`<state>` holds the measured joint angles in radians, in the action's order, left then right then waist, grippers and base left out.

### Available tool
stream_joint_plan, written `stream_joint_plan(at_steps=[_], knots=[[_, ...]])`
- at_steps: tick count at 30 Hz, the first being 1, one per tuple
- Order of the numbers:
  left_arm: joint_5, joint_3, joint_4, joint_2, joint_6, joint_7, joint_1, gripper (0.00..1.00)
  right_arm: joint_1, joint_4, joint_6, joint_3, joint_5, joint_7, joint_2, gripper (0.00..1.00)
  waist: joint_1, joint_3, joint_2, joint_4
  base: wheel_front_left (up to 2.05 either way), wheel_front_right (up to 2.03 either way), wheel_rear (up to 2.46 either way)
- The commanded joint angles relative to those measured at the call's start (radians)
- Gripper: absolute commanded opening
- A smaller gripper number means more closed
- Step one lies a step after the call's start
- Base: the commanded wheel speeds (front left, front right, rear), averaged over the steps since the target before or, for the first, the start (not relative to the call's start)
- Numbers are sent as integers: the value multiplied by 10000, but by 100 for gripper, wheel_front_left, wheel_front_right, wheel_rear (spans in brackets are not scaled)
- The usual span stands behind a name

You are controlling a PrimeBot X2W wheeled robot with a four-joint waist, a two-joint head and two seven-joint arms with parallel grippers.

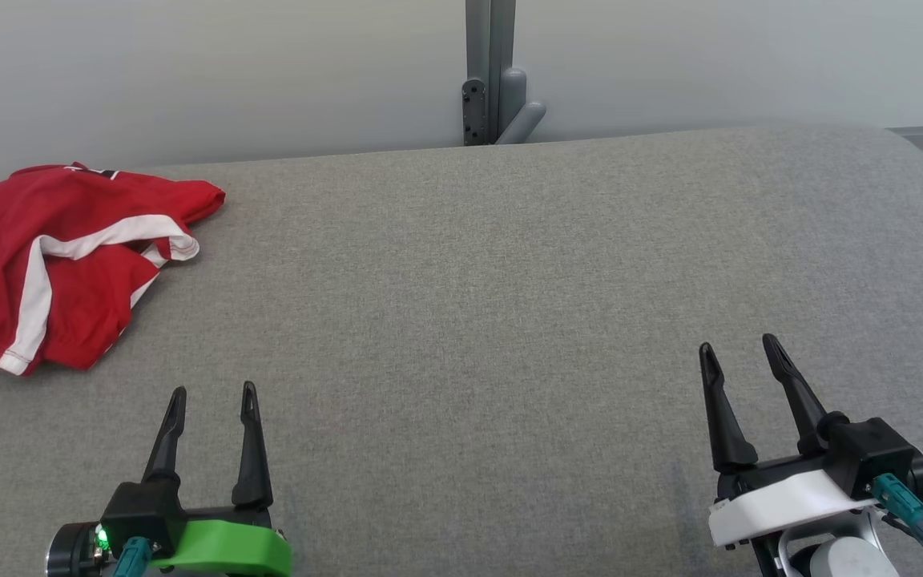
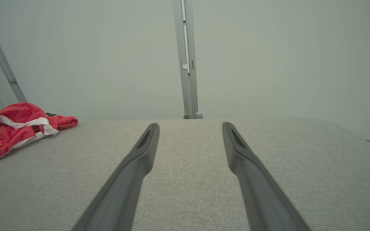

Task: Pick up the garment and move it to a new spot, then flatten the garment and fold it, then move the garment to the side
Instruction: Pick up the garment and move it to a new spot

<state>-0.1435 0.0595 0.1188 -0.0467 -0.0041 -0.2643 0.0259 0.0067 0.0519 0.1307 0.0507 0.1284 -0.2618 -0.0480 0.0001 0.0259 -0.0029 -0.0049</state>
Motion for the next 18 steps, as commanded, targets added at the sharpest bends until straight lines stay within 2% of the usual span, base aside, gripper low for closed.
stream_joint_plan(at_steps=[1, 10, 18], knots=[[21, -3, 11, -66, -15, -9, 79, 100, 87, -48, 2, 10, 30, -44, -41, 100, -1, 2, 29, 1, 0, 0, 0], [37, 53, 63, -66, 14, -10, -74, 100, 113, -85, 2, -102, 3, -42, -40, 100, -1, 46, 29, 308, 0, 0, 0], [99, 40, 84, -65, 79, -9, -100, 100, 192, -90, 1, -142, 36, -38, -37, 100, -1, -35, 29, 1929, 0, 0, 0]])
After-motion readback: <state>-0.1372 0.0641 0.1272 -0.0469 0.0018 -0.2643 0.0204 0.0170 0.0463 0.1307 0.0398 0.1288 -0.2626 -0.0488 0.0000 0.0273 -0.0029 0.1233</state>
